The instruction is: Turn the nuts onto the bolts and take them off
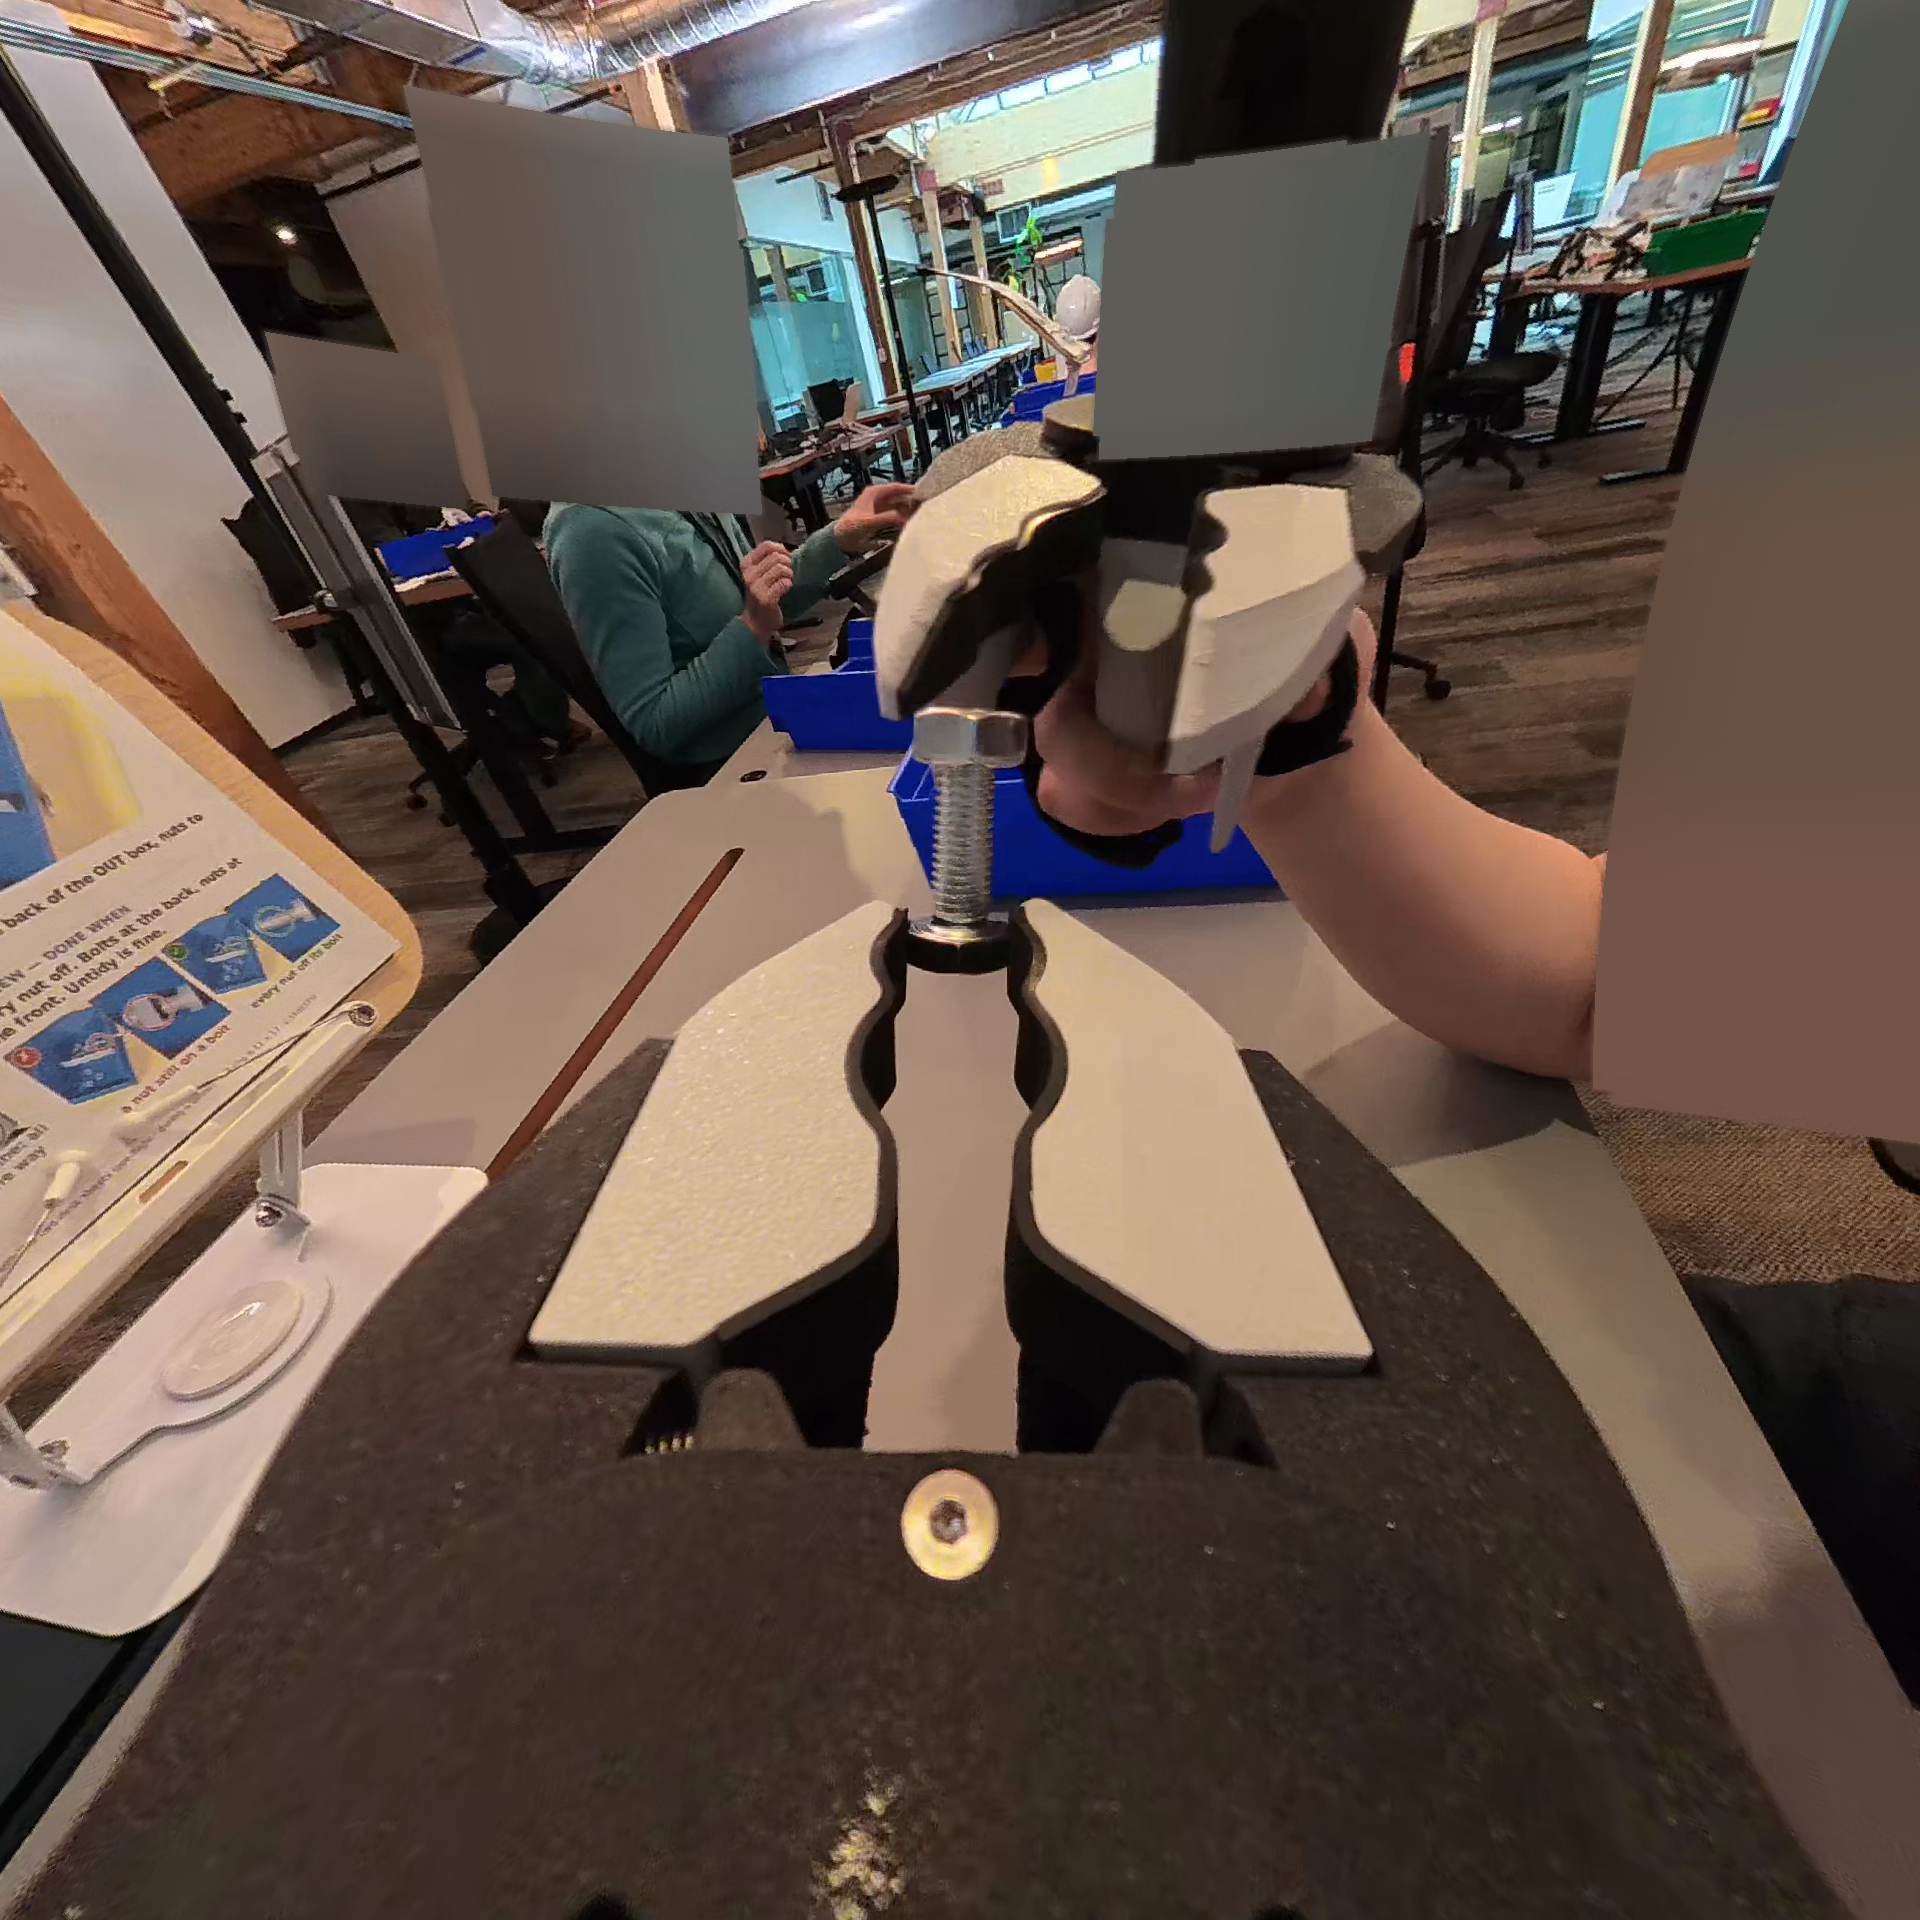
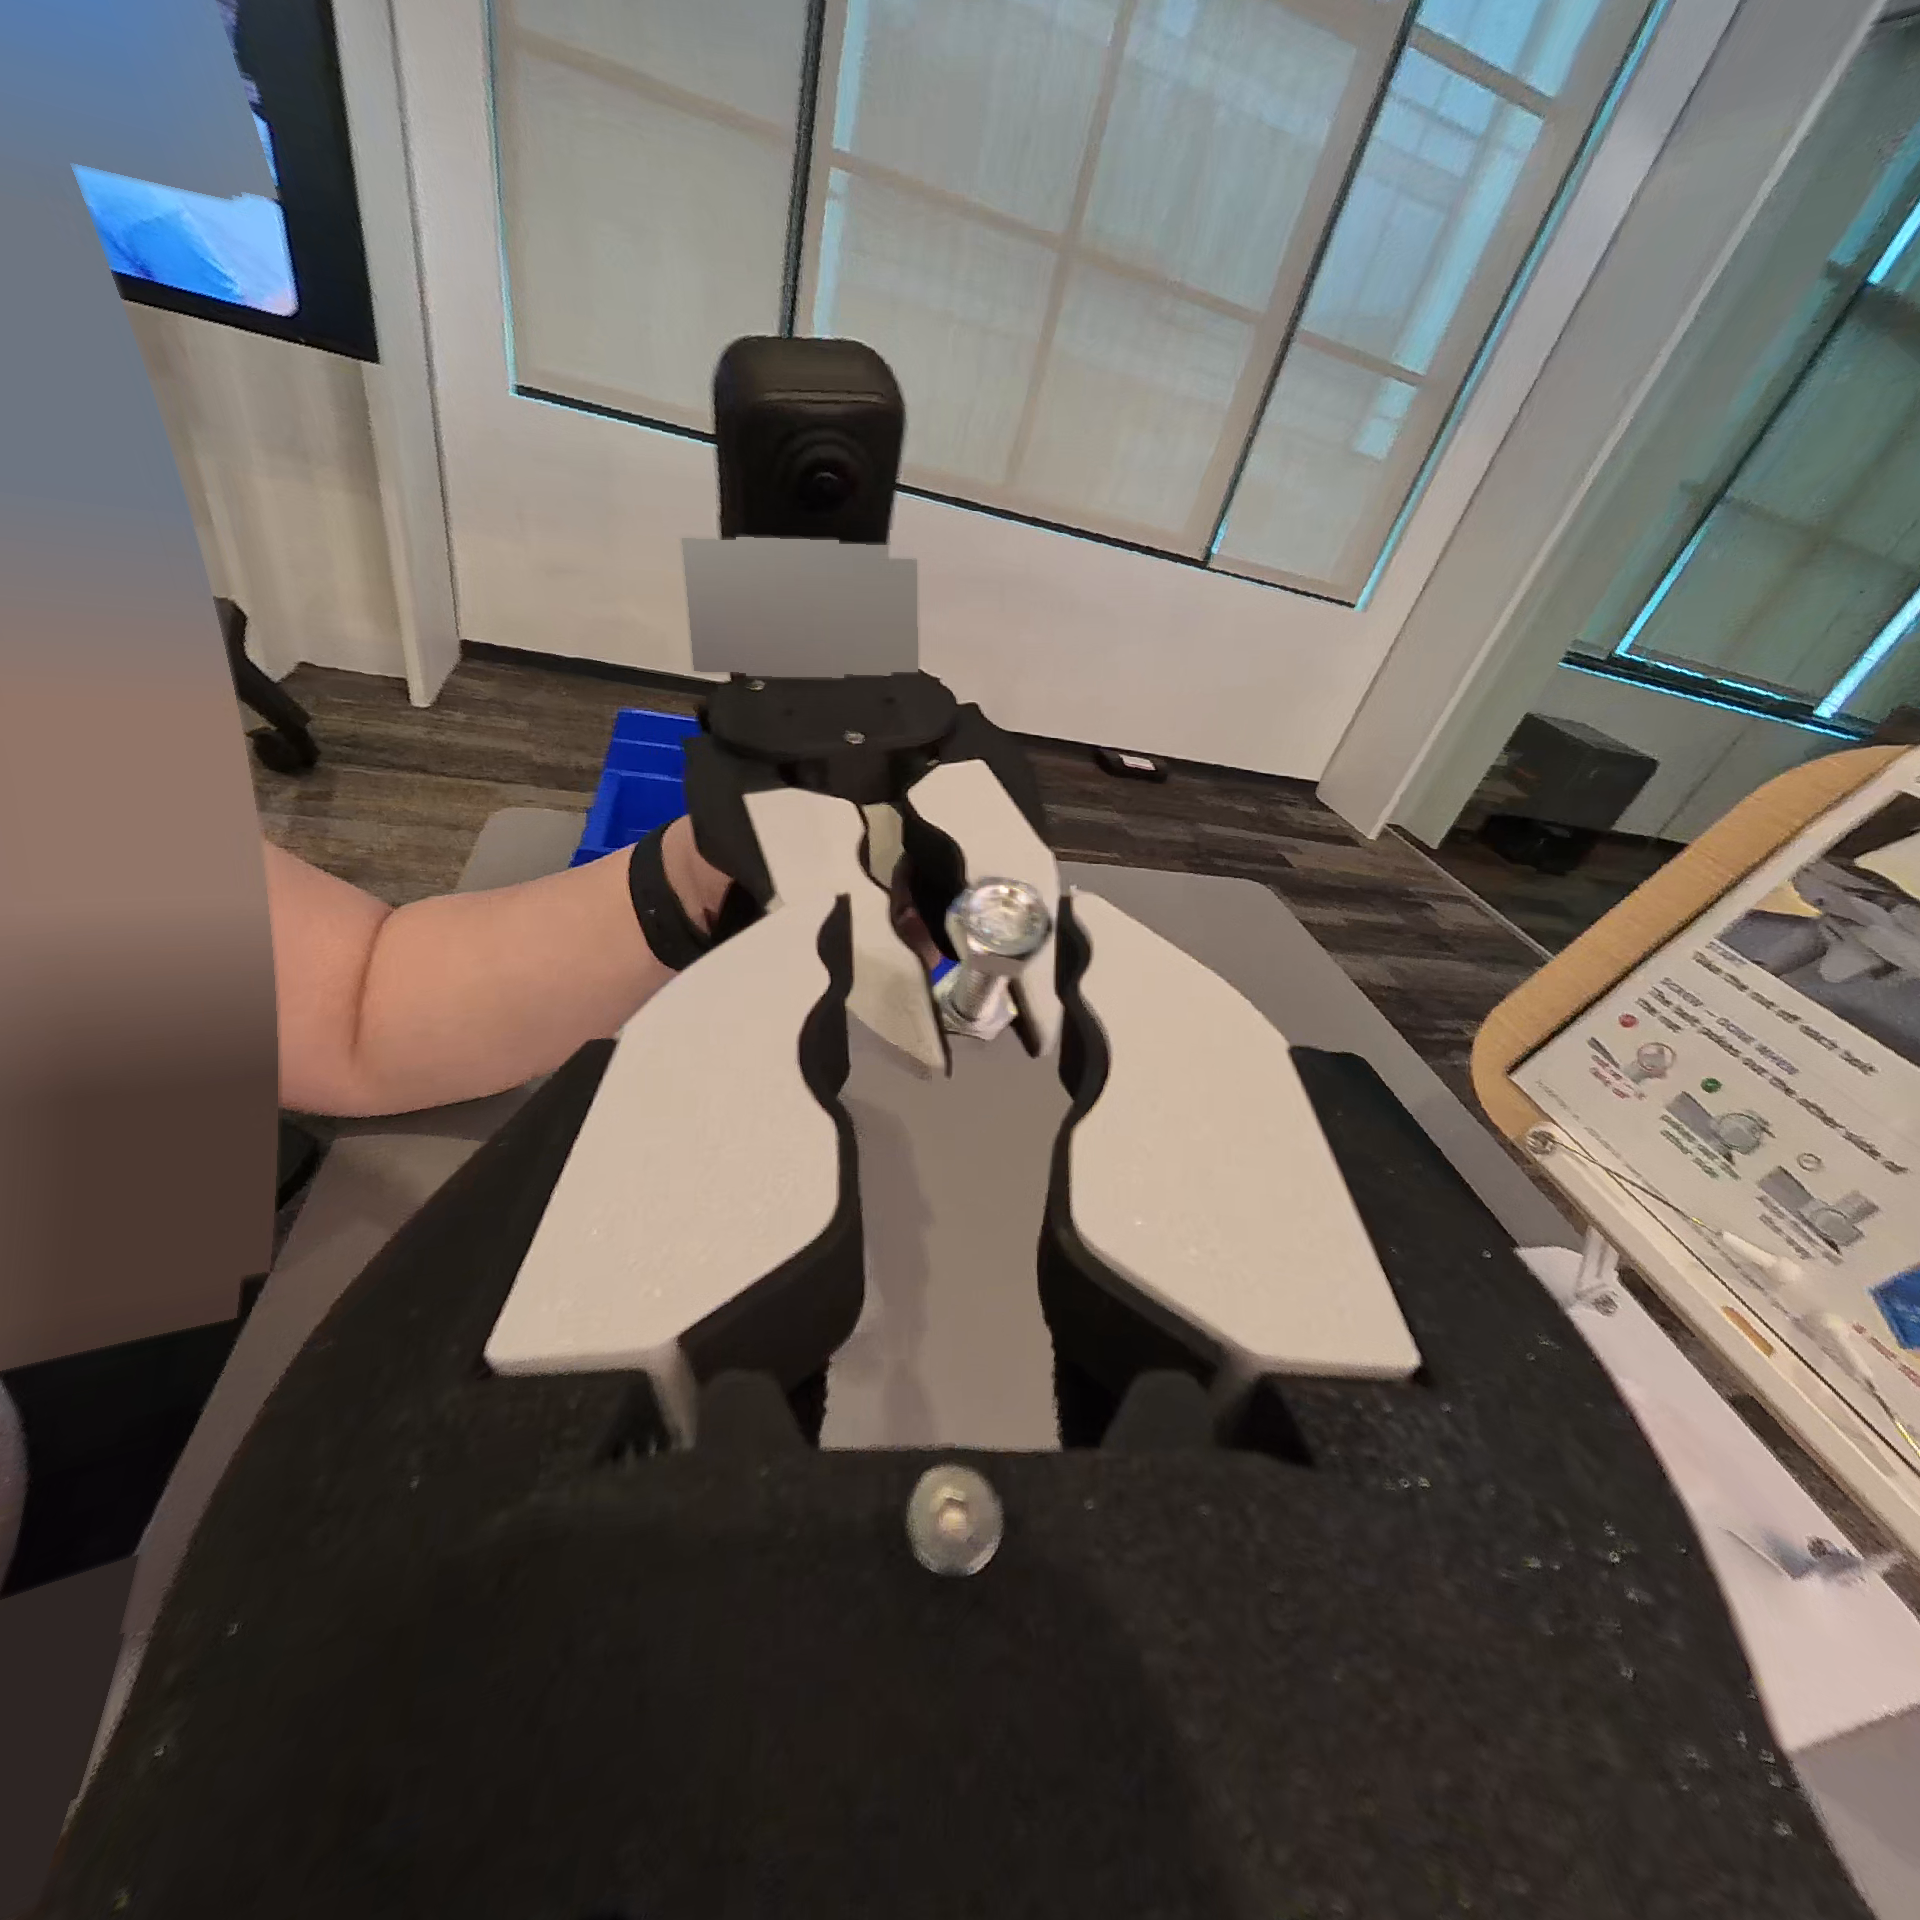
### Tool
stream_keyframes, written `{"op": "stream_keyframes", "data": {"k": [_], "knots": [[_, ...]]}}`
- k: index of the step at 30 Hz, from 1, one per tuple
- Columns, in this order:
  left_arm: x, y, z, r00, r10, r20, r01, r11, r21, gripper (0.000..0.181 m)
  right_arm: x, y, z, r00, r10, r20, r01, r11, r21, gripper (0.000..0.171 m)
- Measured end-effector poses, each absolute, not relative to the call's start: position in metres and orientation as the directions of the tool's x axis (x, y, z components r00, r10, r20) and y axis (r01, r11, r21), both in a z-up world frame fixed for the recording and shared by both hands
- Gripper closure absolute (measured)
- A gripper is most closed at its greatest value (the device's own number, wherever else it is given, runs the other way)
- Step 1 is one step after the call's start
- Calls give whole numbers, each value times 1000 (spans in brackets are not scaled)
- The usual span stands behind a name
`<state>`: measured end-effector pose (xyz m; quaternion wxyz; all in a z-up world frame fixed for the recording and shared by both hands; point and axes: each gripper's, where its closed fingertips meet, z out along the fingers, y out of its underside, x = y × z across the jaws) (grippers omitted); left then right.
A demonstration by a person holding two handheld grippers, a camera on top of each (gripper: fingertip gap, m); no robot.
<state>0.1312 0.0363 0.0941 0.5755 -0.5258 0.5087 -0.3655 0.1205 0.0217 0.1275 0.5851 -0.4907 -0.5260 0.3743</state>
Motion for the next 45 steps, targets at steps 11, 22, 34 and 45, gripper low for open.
{"op": "stream_keyframes", "data": {"k": [11, 22, 34, 45], "knots": [[132, 30, 97, 187, -965, -185, -92, 170, -981, 163, 121, 21, 132, 172, 961, 217, 45, 213, -976, 131], [130, 25, 102, 161, -971, -174, -66, 165, -984, 163, 122, 14, 133, 185, 949, 256, 92, 242, -966, 132], [128, 28, 103, 178, -969, -171, -66, 161, -985, 163, 124, 16, 128, 177, 952, 249, 123, 230, -965, 137], [126, 32, 104, 196, -966, -171, -58, 163, -985, 163, 125, 10, 127, 153, 958, 241, 134, 222, -966, 143]]}}
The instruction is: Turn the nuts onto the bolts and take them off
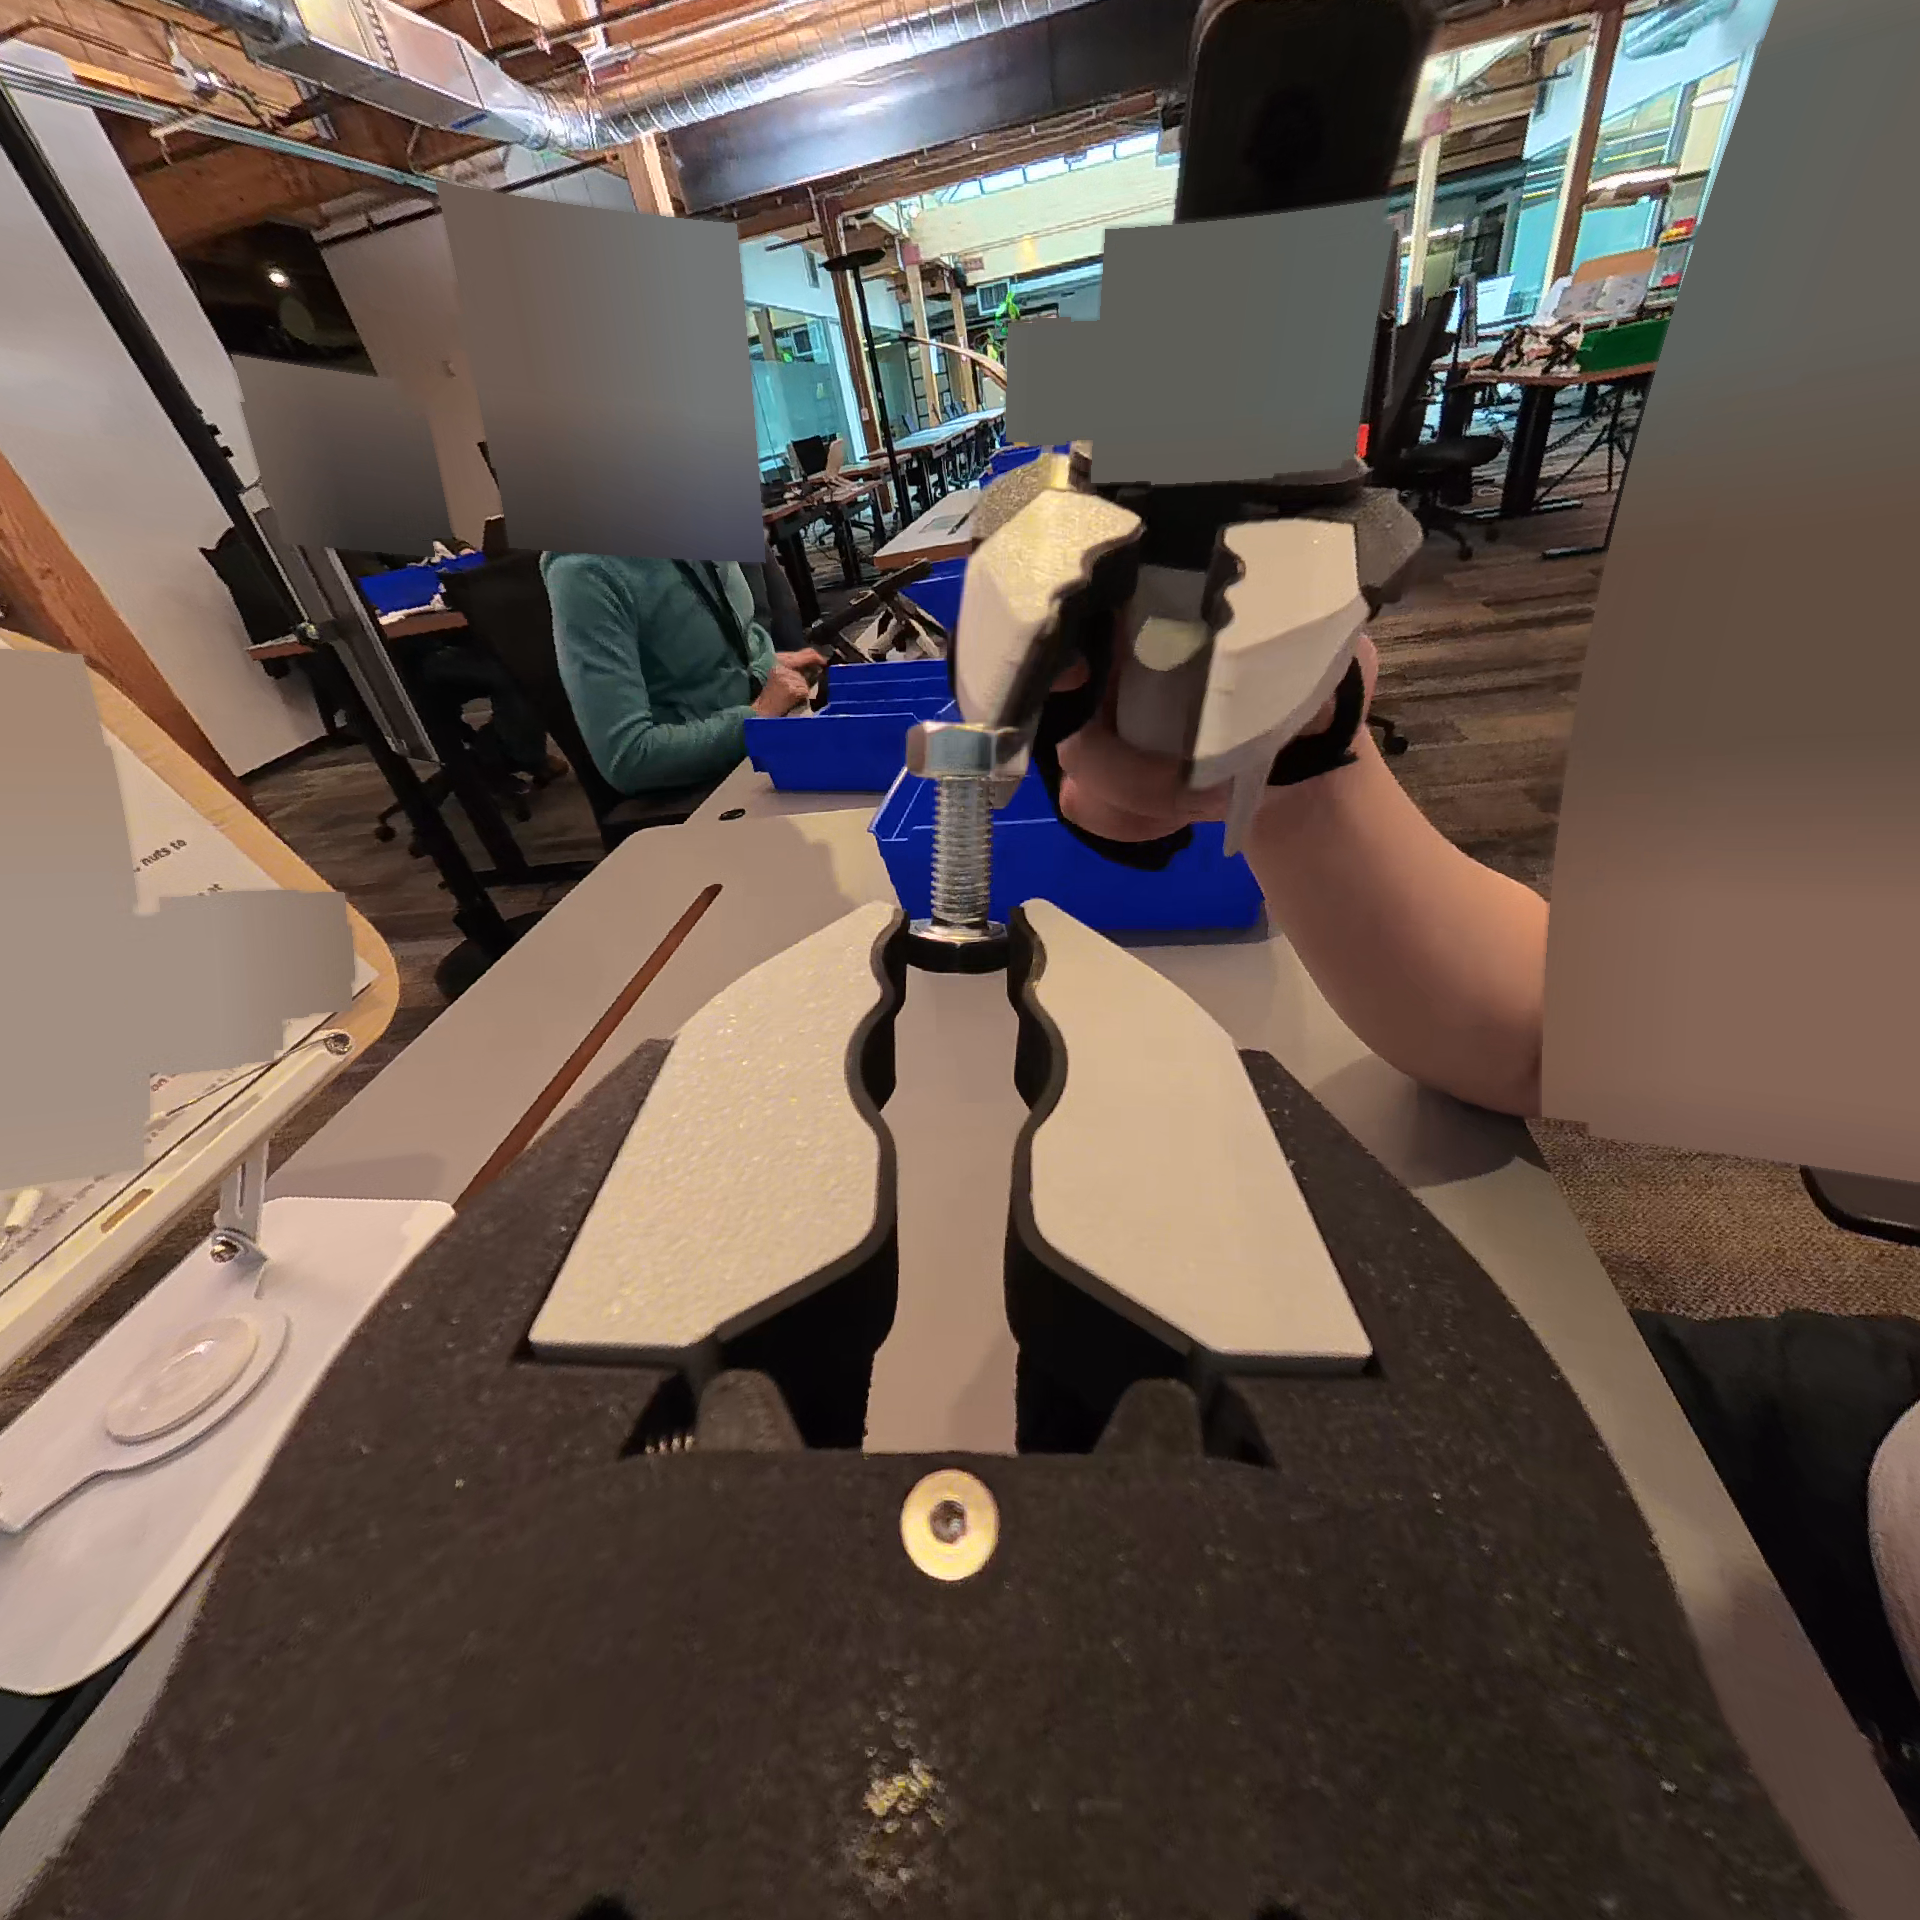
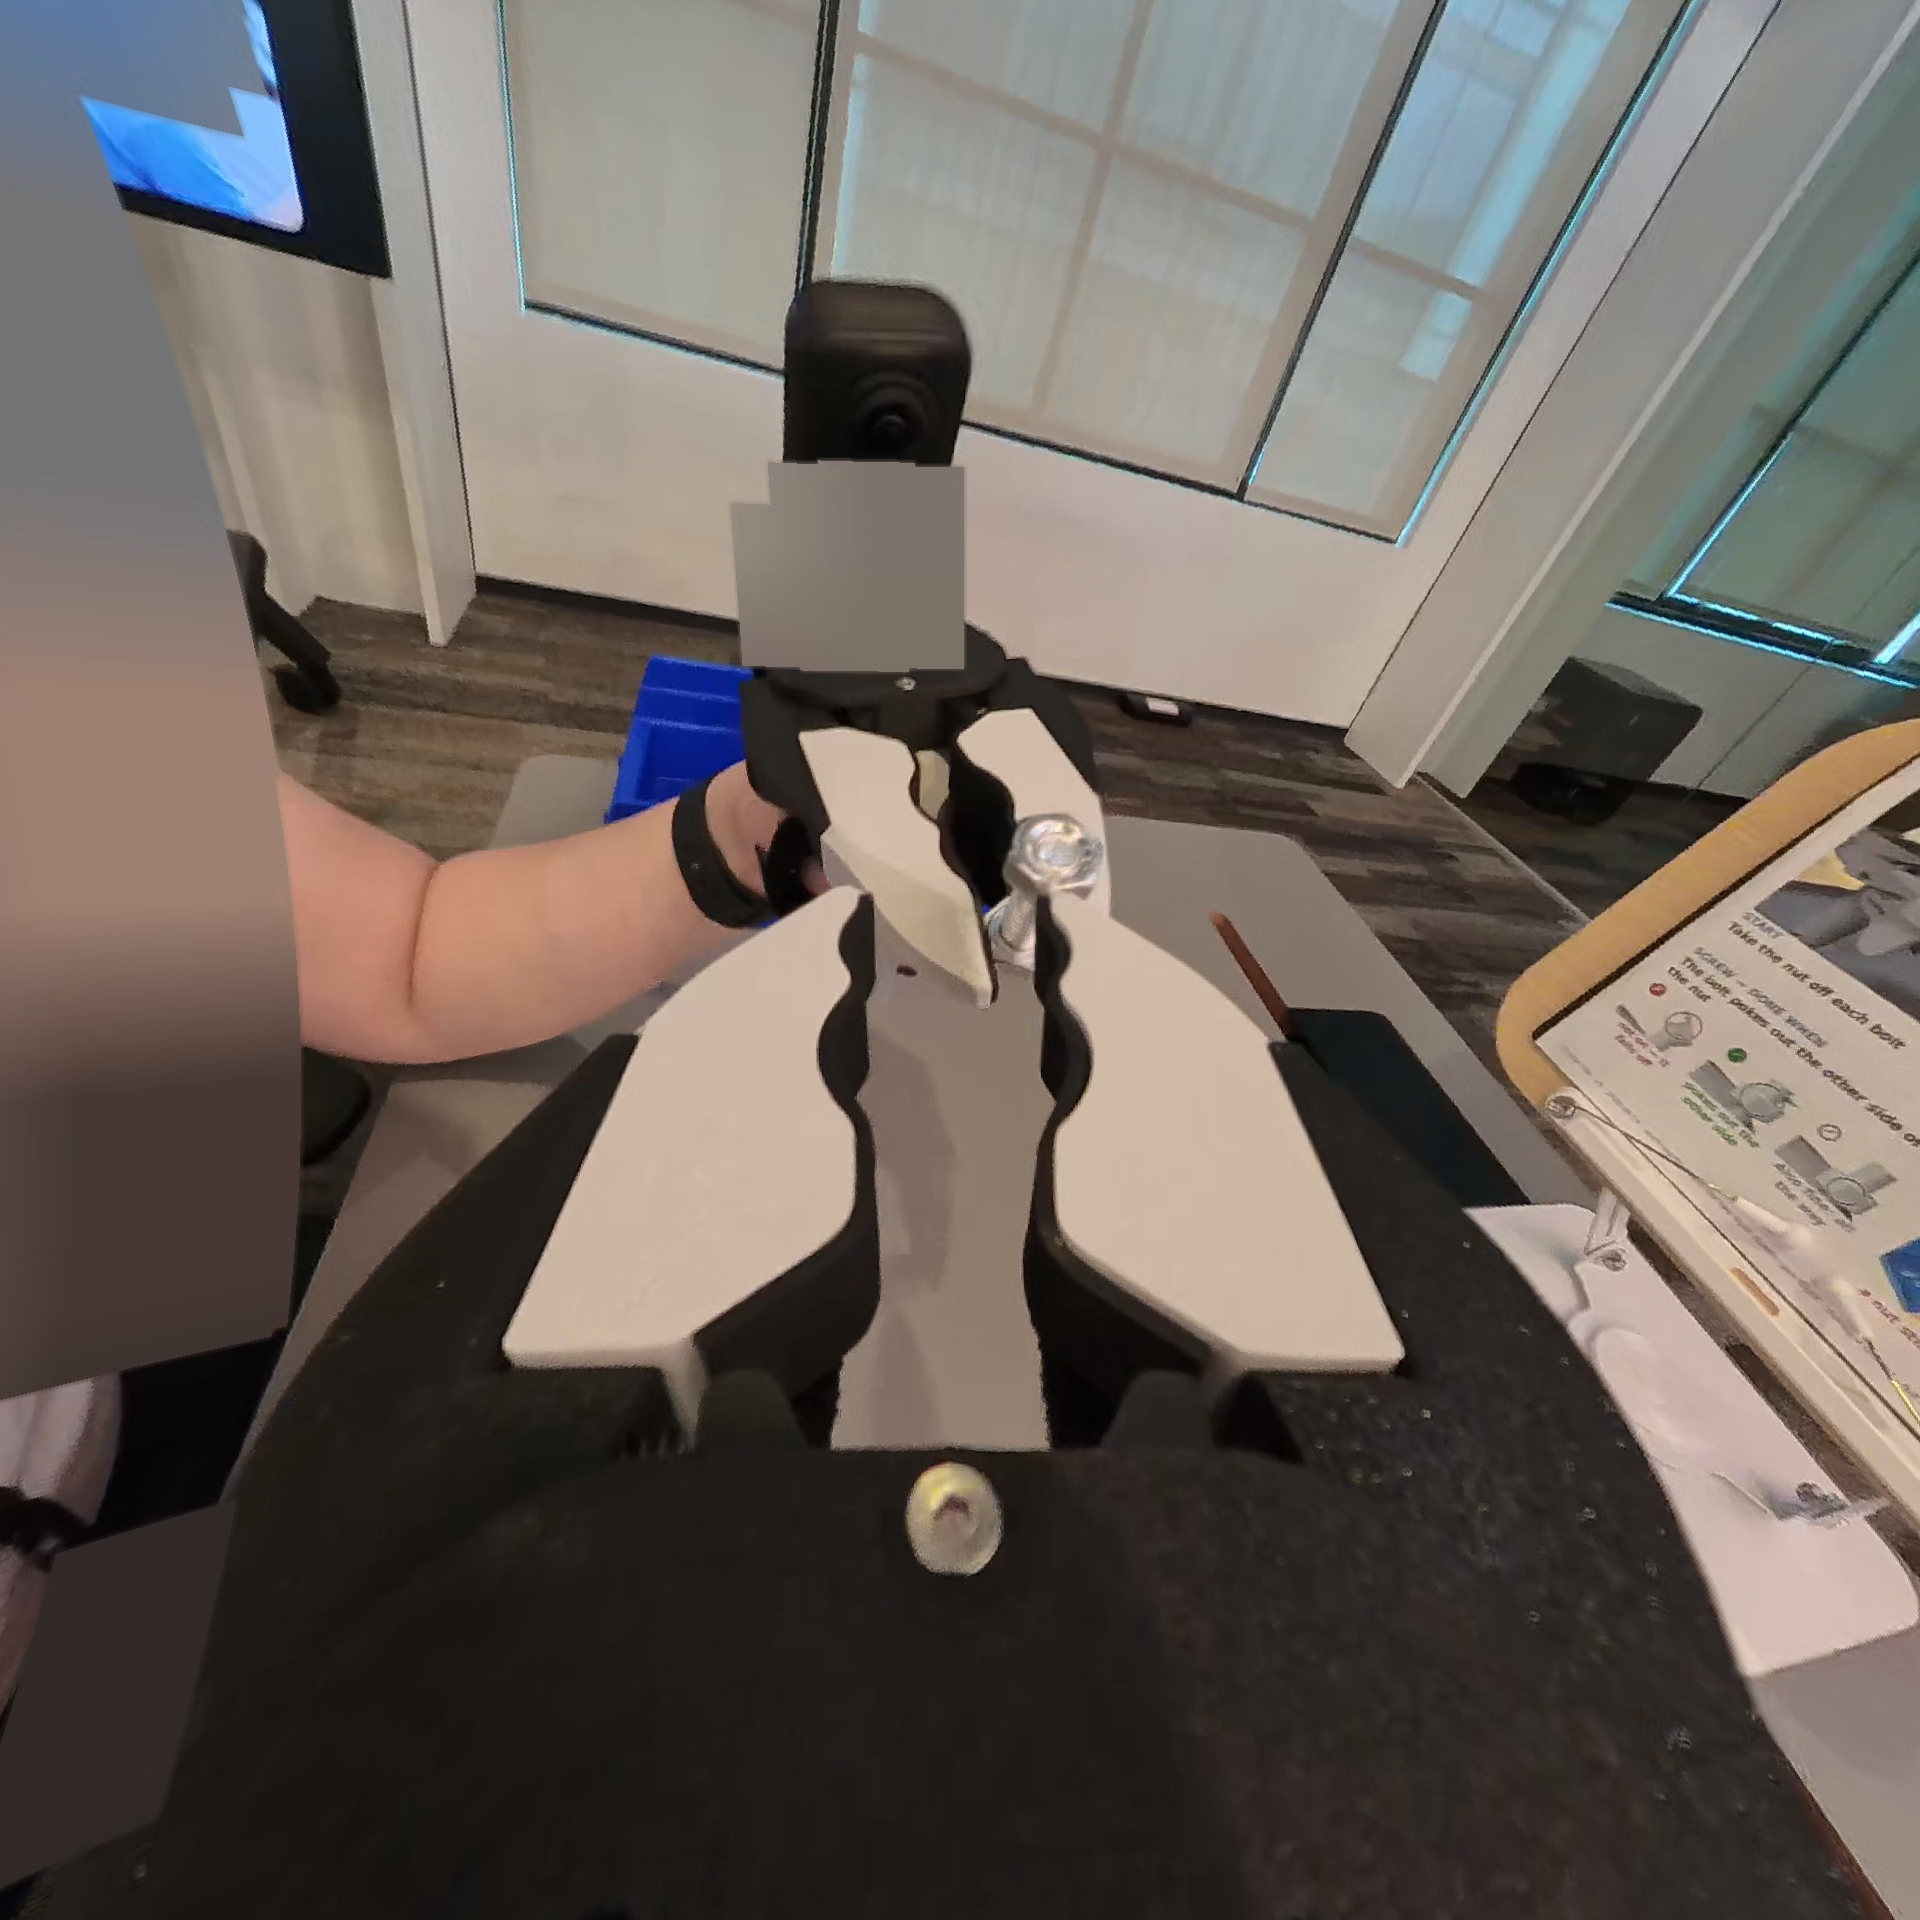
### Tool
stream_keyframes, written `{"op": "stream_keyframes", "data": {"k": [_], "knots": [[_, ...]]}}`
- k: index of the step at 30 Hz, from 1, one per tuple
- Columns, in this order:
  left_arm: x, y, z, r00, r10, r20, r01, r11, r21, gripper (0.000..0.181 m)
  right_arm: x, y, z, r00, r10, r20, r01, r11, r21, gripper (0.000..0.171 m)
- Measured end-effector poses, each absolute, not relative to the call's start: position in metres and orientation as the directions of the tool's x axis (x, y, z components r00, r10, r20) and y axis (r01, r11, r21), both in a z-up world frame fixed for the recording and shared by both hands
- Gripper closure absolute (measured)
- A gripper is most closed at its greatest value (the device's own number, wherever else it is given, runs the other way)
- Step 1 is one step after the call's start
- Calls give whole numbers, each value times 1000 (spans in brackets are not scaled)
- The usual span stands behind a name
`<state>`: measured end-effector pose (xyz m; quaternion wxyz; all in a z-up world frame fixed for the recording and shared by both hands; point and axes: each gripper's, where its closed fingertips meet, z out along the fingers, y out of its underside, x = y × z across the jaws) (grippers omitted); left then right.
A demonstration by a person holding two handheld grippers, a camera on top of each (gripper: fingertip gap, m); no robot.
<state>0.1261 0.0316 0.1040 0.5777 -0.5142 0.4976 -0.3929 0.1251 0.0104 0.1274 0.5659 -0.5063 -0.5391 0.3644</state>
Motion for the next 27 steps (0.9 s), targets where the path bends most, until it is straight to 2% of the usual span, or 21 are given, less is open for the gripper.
{"op": "stream_keyframes", "data": {"k": [4, 8, 12, 16, 20, 21, 23, 24, 27], "knots": [[133, 25, 102, 173, -967, -186, -62, 178, -982, 163, 120, 17, 130, 197, 945, 261, 112, 243, -964, 127], [131, 31, 101, 195, -963, -184, -70, 174, -982, 163, 118, 14, 124, 192, 938, 289, 160, 261, -952, 122], [124, 34, 105, 200, -967, -157, -43, 151, -988, 163, 122, 8, 125, 160, 955, 250, 157, 225, -962, 136], [129, 27, 105, 175, -970, -170, -46, 165, -985, 163, 120, 17, 129, 211, 942, 261, 128, 239, -963, 127], [129, 31, 102, 192, -966, -171, -59, 163, -985, 163, 117, 13, 125, 182, 949, 257, 136, 235, -962, 122], [127, 34, 103, 203, -965, -166, -56, 158, -986, 163, 118, 14, 124, 187, 946, 264, 154, 237, -959, 122], [122, 41, 105, 234, -960, -151, -49, 144, -988, 163, 121, 10, 122, 156, 955, 254, 172, 227, -959, 136], [120, 40, 105, 223, -964, -143, -44, 137, -990, 163, 122, 9, 123, 153, 958, 241, 161, 216, -963, 137], [123, 35, 105, 195, -970, -146, -39, 142, -989, 163, 123, 18, 130, 220, 941, 258, 128, 234, -964, 128]]}}
